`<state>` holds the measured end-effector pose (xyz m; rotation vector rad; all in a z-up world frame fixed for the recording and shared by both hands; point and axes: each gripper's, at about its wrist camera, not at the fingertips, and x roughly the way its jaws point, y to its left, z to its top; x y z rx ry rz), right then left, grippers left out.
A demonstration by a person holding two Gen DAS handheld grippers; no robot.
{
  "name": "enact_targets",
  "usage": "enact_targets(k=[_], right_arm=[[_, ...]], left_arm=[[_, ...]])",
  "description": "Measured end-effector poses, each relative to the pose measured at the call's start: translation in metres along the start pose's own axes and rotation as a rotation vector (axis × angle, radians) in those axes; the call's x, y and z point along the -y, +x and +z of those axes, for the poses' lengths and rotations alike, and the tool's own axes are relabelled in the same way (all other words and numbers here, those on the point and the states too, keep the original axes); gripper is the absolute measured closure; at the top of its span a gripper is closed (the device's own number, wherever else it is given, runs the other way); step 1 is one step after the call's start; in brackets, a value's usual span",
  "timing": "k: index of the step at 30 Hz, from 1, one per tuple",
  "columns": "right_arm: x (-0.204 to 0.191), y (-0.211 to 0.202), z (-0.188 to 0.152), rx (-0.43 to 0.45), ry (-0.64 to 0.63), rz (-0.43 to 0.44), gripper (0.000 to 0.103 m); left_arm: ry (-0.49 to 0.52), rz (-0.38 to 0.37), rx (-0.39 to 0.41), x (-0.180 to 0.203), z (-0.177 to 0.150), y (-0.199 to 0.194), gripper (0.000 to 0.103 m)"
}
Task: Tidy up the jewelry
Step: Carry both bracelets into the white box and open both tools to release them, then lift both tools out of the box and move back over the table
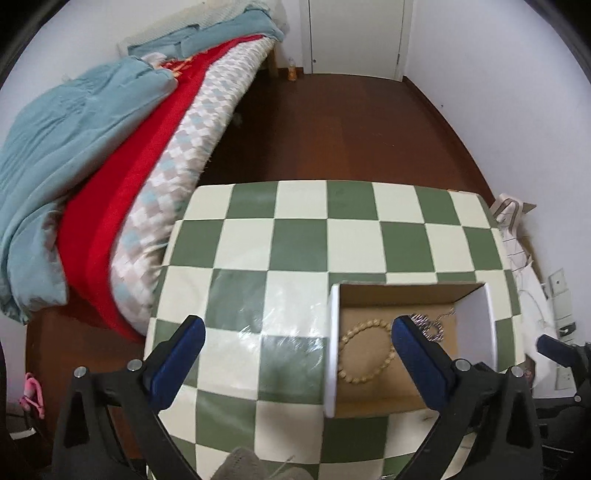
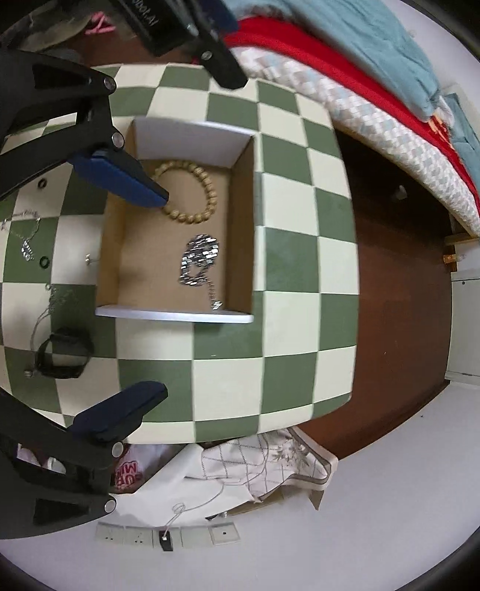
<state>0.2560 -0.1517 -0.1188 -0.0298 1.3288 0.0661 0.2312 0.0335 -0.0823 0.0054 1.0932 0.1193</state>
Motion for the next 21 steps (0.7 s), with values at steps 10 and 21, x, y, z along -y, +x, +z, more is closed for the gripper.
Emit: enact_targets(k=[10, 21], right_arm=[[-0.004, -0.024, -0.041, 0.081, 0.022, -0.046, 0.0], [-0.004, -0.102, -0.085, 0.252, 0.054, -0.048, 0.0]], left_arm=[[-0.001, 0.046, 0.052, -0.004, -0.034, -0.03, 0.0], [0.005, 0.046, 0.192, -0.009, -0.068, -0.109, 0.0]])
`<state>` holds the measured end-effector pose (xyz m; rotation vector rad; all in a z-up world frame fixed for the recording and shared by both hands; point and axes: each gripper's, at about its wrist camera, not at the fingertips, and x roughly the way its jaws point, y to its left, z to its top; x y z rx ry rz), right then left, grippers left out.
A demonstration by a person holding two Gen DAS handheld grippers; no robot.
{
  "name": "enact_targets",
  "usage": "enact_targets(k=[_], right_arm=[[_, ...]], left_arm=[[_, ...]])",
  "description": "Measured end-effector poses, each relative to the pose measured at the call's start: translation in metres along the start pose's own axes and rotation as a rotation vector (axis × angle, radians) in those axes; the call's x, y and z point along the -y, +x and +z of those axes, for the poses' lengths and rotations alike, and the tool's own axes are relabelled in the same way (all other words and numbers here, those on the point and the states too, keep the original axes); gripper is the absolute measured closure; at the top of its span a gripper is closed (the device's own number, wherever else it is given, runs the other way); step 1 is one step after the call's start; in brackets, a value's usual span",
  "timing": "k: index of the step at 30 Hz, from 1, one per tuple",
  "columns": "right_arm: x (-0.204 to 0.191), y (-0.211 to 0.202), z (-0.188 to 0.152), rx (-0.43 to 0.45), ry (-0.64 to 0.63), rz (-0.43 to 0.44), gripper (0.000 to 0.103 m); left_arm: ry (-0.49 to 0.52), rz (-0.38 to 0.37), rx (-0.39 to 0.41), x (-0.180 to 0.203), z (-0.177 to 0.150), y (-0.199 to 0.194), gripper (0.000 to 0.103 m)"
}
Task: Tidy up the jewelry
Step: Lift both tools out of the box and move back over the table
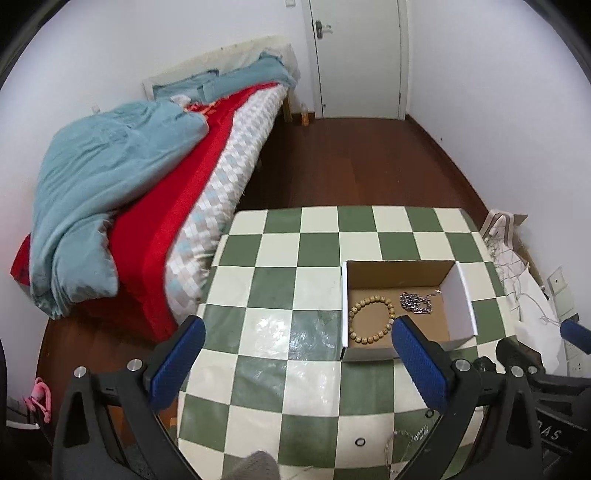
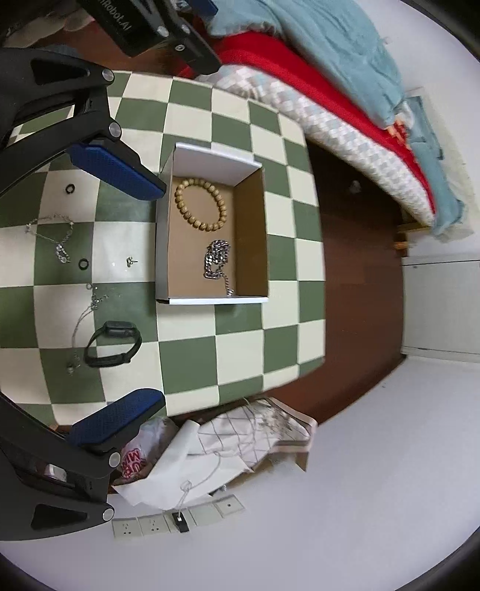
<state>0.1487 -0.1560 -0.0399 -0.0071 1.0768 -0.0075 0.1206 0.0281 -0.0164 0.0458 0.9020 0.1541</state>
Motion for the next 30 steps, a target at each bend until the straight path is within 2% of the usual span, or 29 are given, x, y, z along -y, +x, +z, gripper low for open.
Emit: enact_targets(k=[9, 14, 18, 21, 25, 26, 27, 29, 30], right_arm=[[-0.001, -0.073, -0.023, 0.118, -0.011, -0.011, 0.0], [-0.002, -0.093, -0.033, 0.139, -0.018, 0.0, 0.0], [0.006, -0.098, -0.044, 0.157, 0.004, 0.045, 0.0], [0.018, -0.086, -0.055, 0.13, 0.029, 0.062, 0.0], [0.049, -0.052, -0.072, 0.062, 0.117, 0.066, 0.001], [0.057, -0.042, -0.076, 0.05, 0.135, 0.061, 0.007], [0.065, -0.033, -0.079, 0.037, 0.148, 0.055, 0.018], [0.084, -0.009, -0.087, -0.002, 0.176, 0.046, 0.029], [0.095, 0.007, -0.091, -0.026, 0.194, 0.046, 0.03]], left_arm=[[0.012, -0.013, 0.043, -0.001, -0.022, -0.043, 0.0], [-0.002, 0.003, 0.076, -0.005, -0.03, -0.063, 0.0], [-0.034, 0.045, 0.122, -0.013, -0.038, -0.073, 0.0], [-0.027, 0.07, 0.124, -0.014, -0.049, -0.065, 0.0], [0.007, 0.11, 0.051, -0.007, -0.075, -0.029, 0.0], [0.013, 0.119, 0.033, -0.006, -0.08, -0.021, 0.0], [0.019, 0.132, 0.003, -0.004, -0.089, -0.008, 0.0], [0.024, 0.149, -0.046, -0.002, -0.105, 0.013, 0.0], [0.026, 0.157, -0.072, 0.0, -0.113, 0.024, 0.0]])
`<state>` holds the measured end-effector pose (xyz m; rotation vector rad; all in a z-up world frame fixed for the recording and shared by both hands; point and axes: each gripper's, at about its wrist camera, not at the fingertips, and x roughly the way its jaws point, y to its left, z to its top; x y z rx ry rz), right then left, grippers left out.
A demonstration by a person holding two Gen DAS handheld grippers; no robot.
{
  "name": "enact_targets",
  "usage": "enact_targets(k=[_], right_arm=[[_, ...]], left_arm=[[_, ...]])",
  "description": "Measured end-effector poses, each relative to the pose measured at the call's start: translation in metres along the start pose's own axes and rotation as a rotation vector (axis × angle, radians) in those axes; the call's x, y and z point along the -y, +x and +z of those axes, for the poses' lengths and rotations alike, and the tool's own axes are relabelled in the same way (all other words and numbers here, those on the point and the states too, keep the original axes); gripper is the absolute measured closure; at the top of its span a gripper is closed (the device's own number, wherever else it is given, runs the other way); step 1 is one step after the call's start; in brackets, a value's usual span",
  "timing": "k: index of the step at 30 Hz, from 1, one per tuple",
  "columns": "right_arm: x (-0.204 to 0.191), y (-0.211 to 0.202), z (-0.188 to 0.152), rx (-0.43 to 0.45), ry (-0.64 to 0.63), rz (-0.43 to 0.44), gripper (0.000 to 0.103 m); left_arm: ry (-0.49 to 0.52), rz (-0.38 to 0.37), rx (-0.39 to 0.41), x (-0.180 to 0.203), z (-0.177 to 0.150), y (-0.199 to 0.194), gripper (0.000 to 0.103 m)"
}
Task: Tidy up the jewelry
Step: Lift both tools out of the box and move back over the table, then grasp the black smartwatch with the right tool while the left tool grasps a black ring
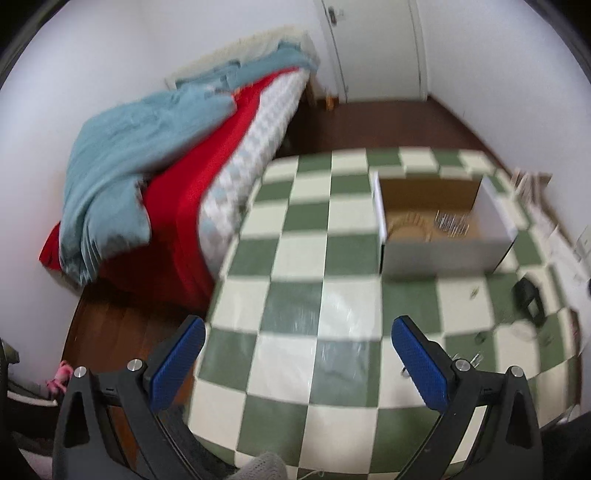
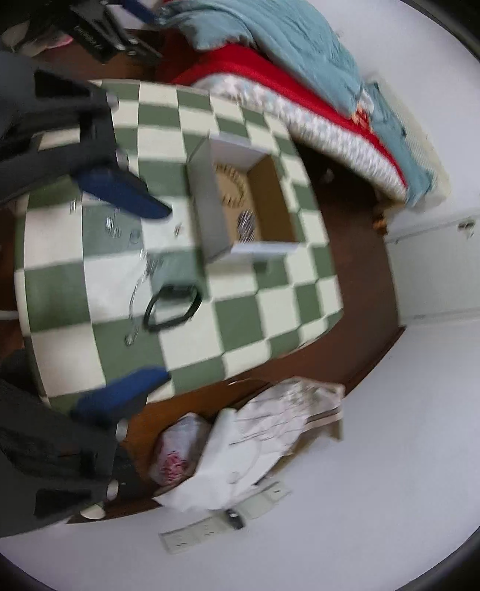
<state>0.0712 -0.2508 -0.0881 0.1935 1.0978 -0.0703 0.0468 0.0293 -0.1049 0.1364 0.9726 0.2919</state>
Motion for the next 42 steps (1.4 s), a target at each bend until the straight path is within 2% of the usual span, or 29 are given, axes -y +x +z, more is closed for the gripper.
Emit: enact_targets(k=[5, 7, 10, 13, 14, 15, 17, 23, 27, 32, 34, 36, 42], right_arm=[[0.031, 0.063, -0.004, -0.081, 0.038, -0.002, 0.03], [0.032, 0.085, -0.003, -0.107, 0.028, -0.001, 0.031], [0.026, 0.116, -0.002, -0.142, -0.01, -0.022, 0.037], [0.016, 0.138, -0.001, -0.167, -0.046, -0.032, 0.061], [0.012, 0.14, -0.001, -0.147, -0.067, -0.047, 0.068], [0.008, 0.141, -0.001, -0.138, -0.085, -0.044, 0.094], [0.003, 0.141, -0.002, -0.139, -0.096, -0.027, 0.096], [0.003, 0.12, -0.009, -0.095, -0.094, -0.002, 0.097], [0.005, 0.105, -0.012, -0.086, -0.077, 0.019, 0.097], [-0.001, 0.097, -0.016, -0.082, -0.081, 0.03, 0.097], [-0.004, 0.095, -0.018, -0.082, -0.081, 0.037, 0.097], [-0.007, 0.094, -0.02, -0.082, -0.085, 0.039, 0.097], [-0.016, 0.087, -0.019, -0.072, -0.102, 0.056, 0.097]], left_arm=[[0.002, 0.007, -0.113, 0.012, -0.022, 0.04, 0.0], [-0.001, -0.004, -0.137, 0.016, -0.025, 0.048, 0.0], [0.015, -0.016, -0.15, 0.023, -0.028, 0.053, 0.0], [0.031, -0.047, -0.151, 0.029, -0.032, 0.055, 0.0], [0.037, -0.057, -0.151, 0.031, -0.033, 0.055, 0.0], [0.047, -0.07, -0.151, 0.035, -0.033, 0.055, 0.0], [0.063, -0.087, -0.157, 0.041, -0.034, 0.059, 0.001], [0.095, -0.151, -0.179, 0.06, -0.04, 0.069, 0.003], [0.121, -0.188, -0.199, 0.072, -0.045, 0.073, 0.019], [0.137, -0.248, -0.182, 0.082, -0.049, 0.071, 0.047], [0.133, -0.287, -0.177, 0.082, -0.048, 0.069, 0.084], [0.146, -0.285, -0.178, 0.086, -0.048, 0.067, 0.092], [0.145, -0.277, -0.174, 0.086, -0.048, 0.066, 0.093]])
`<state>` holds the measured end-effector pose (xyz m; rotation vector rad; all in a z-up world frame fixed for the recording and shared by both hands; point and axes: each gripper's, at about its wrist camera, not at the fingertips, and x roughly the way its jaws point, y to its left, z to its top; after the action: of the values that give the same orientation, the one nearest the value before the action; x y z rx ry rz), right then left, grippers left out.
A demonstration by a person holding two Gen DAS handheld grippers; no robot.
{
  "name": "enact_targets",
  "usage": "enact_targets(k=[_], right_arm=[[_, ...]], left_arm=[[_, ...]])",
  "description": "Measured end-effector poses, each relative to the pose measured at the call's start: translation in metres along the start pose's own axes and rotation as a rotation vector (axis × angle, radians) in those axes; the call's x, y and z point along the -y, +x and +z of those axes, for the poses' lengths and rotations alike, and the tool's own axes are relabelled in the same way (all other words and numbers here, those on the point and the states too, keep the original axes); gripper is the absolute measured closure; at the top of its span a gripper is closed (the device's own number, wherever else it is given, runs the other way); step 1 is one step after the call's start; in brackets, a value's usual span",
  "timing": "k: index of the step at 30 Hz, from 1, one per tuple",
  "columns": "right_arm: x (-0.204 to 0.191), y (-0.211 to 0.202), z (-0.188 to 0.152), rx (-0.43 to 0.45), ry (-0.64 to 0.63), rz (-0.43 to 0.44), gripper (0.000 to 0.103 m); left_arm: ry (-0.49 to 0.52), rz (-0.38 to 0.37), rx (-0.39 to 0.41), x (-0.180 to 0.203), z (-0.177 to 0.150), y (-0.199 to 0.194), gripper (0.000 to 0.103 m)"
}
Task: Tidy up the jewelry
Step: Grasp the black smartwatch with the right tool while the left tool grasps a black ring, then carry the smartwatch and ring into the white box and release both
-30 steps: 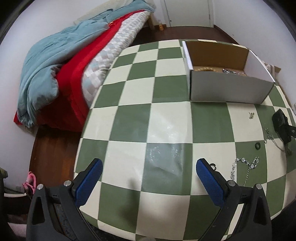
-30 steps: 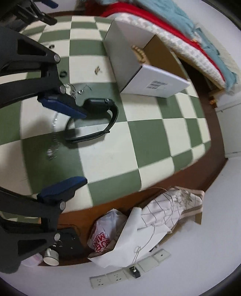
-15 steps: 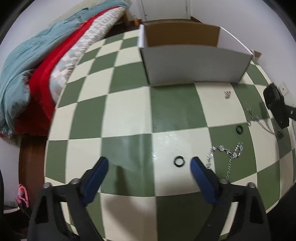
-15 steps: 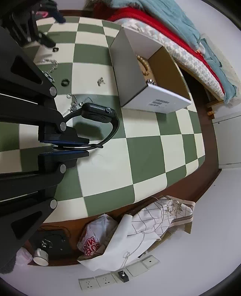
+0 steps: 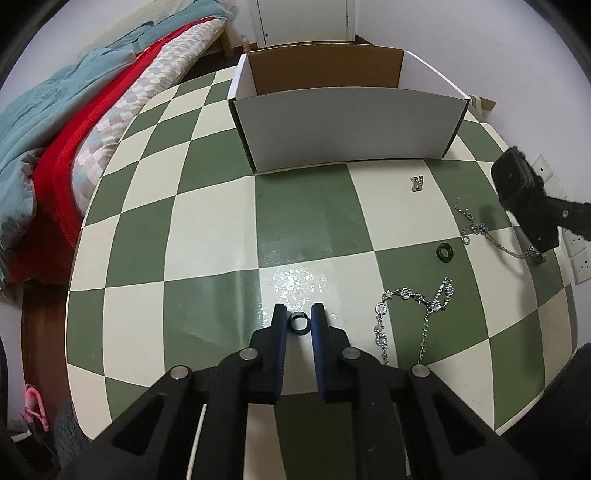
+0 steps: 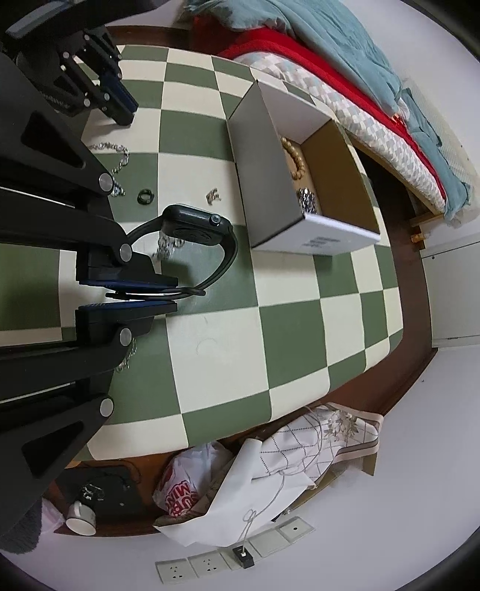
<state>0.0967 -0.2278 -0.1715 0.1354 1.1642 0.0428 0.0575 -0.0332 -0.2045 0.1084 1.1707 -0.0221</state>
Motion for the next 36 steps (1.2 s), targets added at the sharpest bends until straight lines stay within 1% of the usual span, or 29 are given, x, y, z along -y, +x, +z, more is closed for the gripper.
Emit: enact_targets(k=[5, 9, 12, 13, 16, 18, 19, 21, 24, 26, 27, 29, 30, 31, 32, 33, 34, 35, 36], right_arm=[[-0.007, -0.014, 0.006, 0.025, -0.009, 0.02, 0.097], [-0.017, -0.027, 0.016, 0.051, -0.019, 0.048, 0.097], [-0.028, -0.036, 0.031, 0.072, -0.029, 0.083, 0.097], [-0.032, -0.038, 0.038, 0.079, -0.032, 0.089, 0.097], [-0.044, -0.039, 0.059, 0.094, -0.039, 0.106, 0.097], [-0.052, -0.035, 0.075, 0.094, -0.044, 0.117, 0.097], [-0.056, -0.032, 0.083, 0.089, -0.048, 0.12, 0.097], [-0.062, -0.023, 0.099, 0.073, -0.052, 0.126, 0.097], [-0.069, -0.006, 0.119, 0.038, -0.059, 0.126, 0.097], [-0.074, 0.008, 0.13, 0.003, -0.068, 0.122, 0.097], [-0.075, 0.015, 0.134, -0.015, -0.066, 0.124, 0.096], [-0.075, 0.026, 0.139, -0.052, -0.054, 0.129, 0.094], [-0.074, 0.029, 0.142, -0.063, -0.043, 0.134, 0.088], [-0.074, 0.03, 0.143, -0.064, -0.039, 0.136, 0.084], [-0.073, 0.03, 0.145, -0.063, -0.038, 0.136, 0.07], [-0.073, 0.029, 0.145, -0.06, -0.036, 0.131, 0.054], [-0.073, 0.028, 0.146, -0.055, -0.037, 0.129, 0.05], [-0.072, 0.027, 0.146, -0.054, -0.04, 0.125, 0.047], [-0.072, 0.025, 0.145, -0.053, -0.041, 0.117, 0.047]], left_arm=[[-0.002, 0.008, 0.028, -0.003, 0.003, -0.01, 0.093], [-0.001, -0.002, 0.08, -0.004, 0.016, -0.033, 0.093], [-0.009, -0.017, 0.139, -0.008, 0.042, -0.056, 0.093], [-0.014, -0.02, 0.168, -0.011, 0.055, -0.065, 0.093], [-0.046, -0.038, 0.217, -0.022, 0.093, -0.079, 0.093], [-0.06, -0.046, 0.228, -0.03, 0.116, -0.081, 0.093], [-0.068, -0.052, 0.227, -0.034, 0.13, -0.079, 0.093], [-0.078, -0.063, 0.219, -0.041, 0.147, -0.073, 0.093], [-0.079, -0.107, 0.167, -0.044, 0.174, -0.057, 0.093], [-0.078, -0.126, 0.132, -0.044, 0.185, -0.047, 0.092], [-0.09, -0.133, 0.116, -0.045, 0.19, -0.042, 0.089], [-0.112, -0.164, 0.089, -0.047, 0.196, -0.033, 0.087], [-0.122, -0.173, 0.072, -0.048, 0.199, -0.03, 0.075], [-0.132, -0.165, 0.057, -0.049, 0.202, -0.026, 0.048], [-0.134, -0.149, 0.058, -0.05, 0.202, -0.026, 0.032], [-0.134, -0.135, 0.066, -0.051, 0.203, -0.026, 0.011], [-0.14, -0.126, 0.08, -0.053, 0.202, -0.028, 0.01], [-0.149, -0.126, 0.09, -0.056, 0.201, -0.03, 0.01], [-0.153, -0.123, 0.092, -0.058, 0.2, -0.031, 0.01]])
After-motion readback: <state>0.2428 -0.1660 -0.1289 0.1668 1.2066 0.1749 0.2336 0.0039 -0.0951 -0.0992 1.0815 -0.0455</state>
